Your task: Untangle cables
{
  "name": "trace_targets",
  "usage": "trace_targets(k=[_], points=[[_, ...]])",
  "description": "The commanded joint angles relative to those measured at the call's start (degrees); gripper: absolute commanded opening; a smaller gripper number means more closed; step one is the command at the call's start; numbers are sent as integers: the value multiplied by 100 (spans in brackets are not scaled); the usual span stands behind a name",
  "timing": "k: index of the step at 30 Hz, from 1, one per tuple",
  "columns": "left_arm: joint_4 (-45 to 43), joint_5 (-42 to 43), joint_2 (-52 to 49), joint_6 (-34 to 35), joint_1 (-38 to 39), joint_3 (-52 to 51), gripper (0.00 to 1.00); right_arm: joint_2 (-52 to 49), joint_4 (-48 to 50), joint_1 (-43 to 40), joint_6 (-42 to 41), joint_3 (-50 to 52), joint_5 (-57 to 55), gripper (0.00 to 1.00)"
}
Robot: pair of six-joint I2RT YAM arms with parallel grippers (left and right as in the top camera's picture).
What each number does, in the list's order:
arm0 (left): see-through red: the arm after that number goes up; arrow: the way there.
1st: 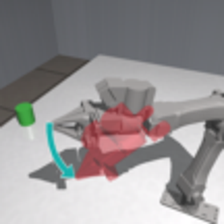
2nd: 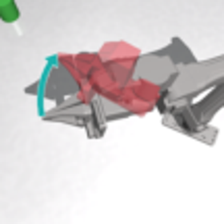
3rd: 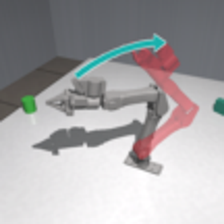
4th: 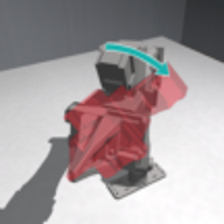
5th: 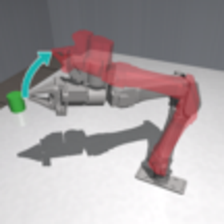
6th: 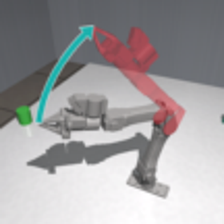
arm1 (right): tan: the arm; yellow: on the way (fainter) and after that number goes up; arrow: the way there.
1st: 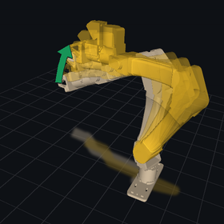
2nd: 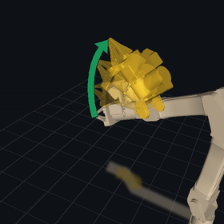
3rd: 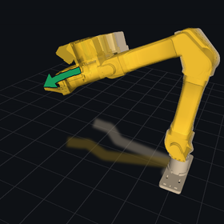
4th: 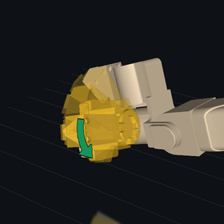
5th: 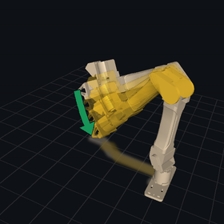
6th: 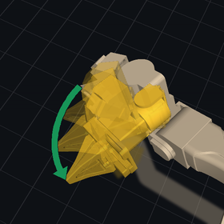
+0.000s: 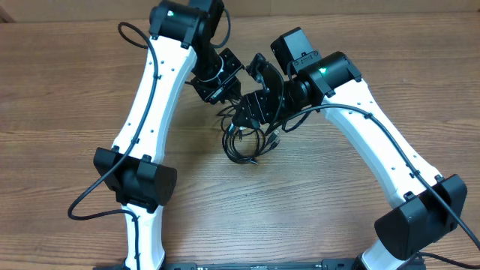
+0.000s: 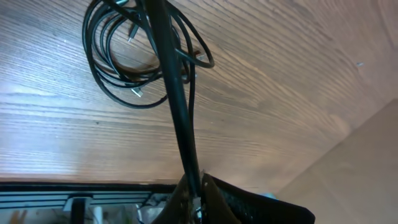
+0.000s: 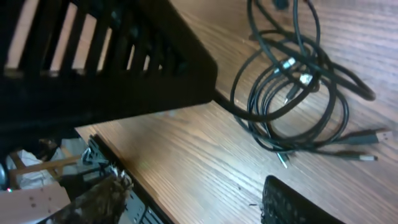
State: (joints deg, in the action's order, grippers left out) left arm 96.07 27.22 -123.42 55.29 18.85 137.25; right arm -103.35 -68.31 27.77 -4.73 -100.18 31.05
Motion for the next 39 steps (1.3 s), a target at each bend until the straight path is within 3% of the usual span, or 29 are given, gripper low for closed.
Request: trace_targets(k=[1,15,16,20,23,27,31,34,37,39], points=[[17,553,129,168,-162,107,4,68,144,-13,-79,-103,-297,68],[11,2824,129,-284,-496,107,4,61,1233,-13,-144,-103,-857,67],[7,2918,129,-304,-531,107,4,61,1259,-13,-144,-103,-857,59],[44,3036,129,-437,-656,107,4,61,1322,-13,-144,-103,-857,53],[74,3285,129,-501,-743,107,5,61,1346,-13,-149,-103,-850,31],[74,3224,129,-516,-844,107,4,61,1338,-13,-660,-103,-848,4],[-37,2583,129,-531,-927,107,5,144,1285,-20,-1283,-127,-586,4],[-52,1156,129,-586,-933,107,5,356,1272,-61,-1445,-229,-92,4],[74,404,129,-737,-892,105,25,680,1268,-118,-1801,-455,229,4],[74,435,129,-1086,-852,107,29,876,1276,-140,-2129,-597,232,4]])
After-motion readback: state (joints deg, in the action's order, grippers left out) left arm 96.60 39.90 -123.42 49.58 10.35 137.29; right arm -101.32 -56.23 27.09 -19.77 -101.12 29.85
